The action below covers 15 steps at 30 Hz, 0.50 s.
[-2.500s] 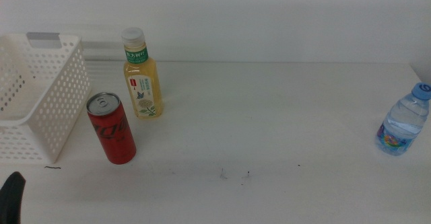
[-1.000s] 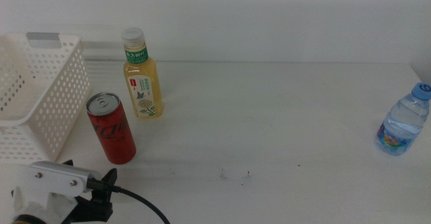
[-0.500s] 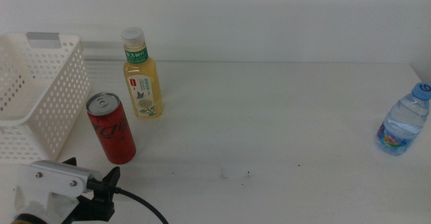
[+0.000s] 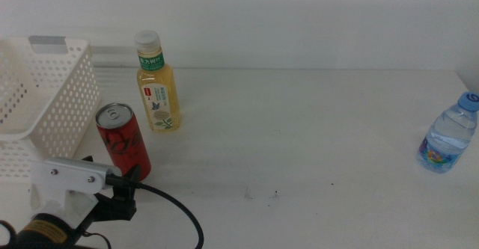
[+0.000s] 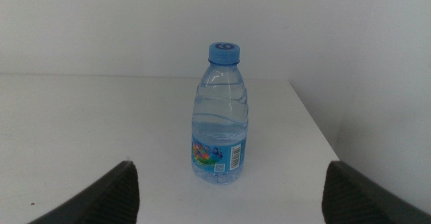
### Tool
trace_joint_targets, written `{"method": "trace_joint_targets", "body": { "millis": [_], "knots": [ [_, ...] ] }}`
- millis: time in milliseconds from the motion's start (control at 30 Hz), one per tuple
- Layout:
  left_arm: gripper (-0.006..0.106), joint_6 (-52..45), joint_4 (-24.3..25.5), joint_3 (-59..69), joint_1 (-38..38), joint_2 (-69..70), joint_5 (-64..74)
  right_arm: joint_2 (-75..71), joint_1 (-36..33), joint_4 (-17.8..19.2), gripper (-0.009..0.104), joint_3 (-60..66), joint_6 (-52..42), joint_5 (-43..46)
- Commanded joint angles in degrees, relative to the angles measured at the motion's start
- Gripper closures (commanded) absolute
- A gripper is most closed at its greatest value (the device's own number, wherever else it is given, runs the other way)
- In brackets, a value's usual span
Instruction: Use arms to grab the bottles and put them into the dustbin to the left of the table.
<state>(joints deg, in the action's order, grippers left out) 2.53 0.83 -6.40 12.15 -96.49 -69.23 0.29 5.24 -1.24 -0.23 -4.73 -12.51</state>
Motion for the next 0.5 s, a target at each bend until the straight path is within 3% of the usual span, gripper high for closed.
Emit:
{"method": "trace_joint_targets", "body": {
  "millis": [0,467],
  "knots": [
    [0.007,1.53,-1.21,-0.72,0.42,-1.77,-0.74,-0.29,0.46,0.42,0.004,0.23,-0.22,0.52],
    [0.007,1.58,-2.88,-6.16,-0.13,-4.83,-0.74,-0.29,0.46,0.42,0.004,0.23,-0.22,0.52]
  ]
}}
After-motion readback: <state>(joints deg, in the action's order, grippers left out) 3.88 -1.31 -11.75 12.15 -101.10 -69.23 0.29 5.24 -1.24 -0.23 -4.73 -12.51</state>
